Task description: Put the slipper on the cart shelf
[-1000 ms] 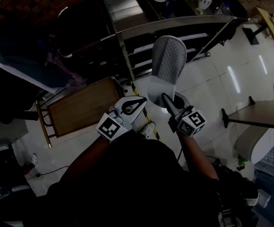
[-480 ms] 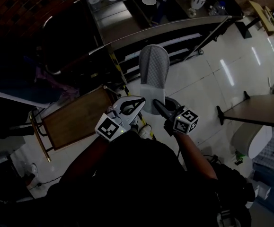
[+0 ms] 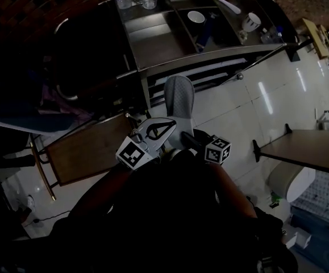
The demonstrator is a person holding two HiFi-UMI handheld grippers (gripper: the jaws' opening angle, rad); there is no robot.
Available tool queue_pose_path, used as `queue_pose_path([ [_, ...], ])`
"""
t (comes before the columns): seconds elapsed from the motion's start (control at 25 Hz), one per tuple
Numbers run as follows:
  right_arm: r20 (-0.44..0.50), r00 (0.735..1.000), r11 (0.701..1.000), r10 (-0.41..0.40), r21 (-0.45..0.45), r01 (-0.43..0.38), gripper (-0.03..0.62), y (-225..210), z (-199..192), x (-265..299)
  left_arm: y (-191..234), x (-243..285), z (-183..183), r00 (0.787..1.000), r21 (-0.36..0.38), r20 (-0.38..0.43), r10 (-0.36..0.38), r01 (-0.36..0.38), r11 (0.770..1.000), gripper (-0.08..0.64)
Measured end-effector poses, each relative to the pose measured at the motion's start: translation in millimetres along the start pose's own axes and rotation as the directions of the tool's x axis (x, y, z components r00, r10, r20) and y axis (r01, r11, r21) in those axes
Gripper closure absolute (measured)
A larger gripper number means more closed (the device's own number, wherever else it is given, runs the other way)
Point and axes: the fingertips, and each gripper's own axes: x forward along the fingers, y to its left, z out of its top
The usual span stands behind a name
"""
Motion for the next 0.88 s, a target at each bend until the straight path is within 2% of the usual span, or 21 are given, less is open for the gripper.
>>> queue_pose_path([
  [0.2, -0.078, 0.995, 0.987, 0.070, 0.147, -0.058, 0.526, -24, -9, 21, 18, 4, -6, 0.999, -0.006, -0.015, 0.036, -0.037, 0.999, 0.560],
  [0.44, -0.172, 0.969, 0.942, 0.176, 0.314, -0.116, 0.526, -62, -2, 62, 43, 12, -12, 0.993, -0.007, -0.041, 0.110, -0.111, 0.994, 0.560],
  [0.52, -0.201, 0.958, 0.935, 0.203, 0.332, -0.128, 0.526, -77, 5, 79, 50, 17, -15, 0.990, -0.008, -0.052, 0.134, -0.135, 0.991, 0.560],
  [0.68, -0.242, 0.944, 0.940, 0.225, 0.308, -0.145, 0.525, -102, 24, 106, 65, 29, -19, 0.982, -0.015, -0.068, 0.178, -0.180, 0.984, 0.560],
  [0.88, -0.219, 0.949, 0.944, 0.226, 0.288, -0.159, 0.525, -130, 53, 135, 82, 43, -19, 0.971, -0.021, -0.070, 0.228, -0.230, 0.973, 0.560],
])
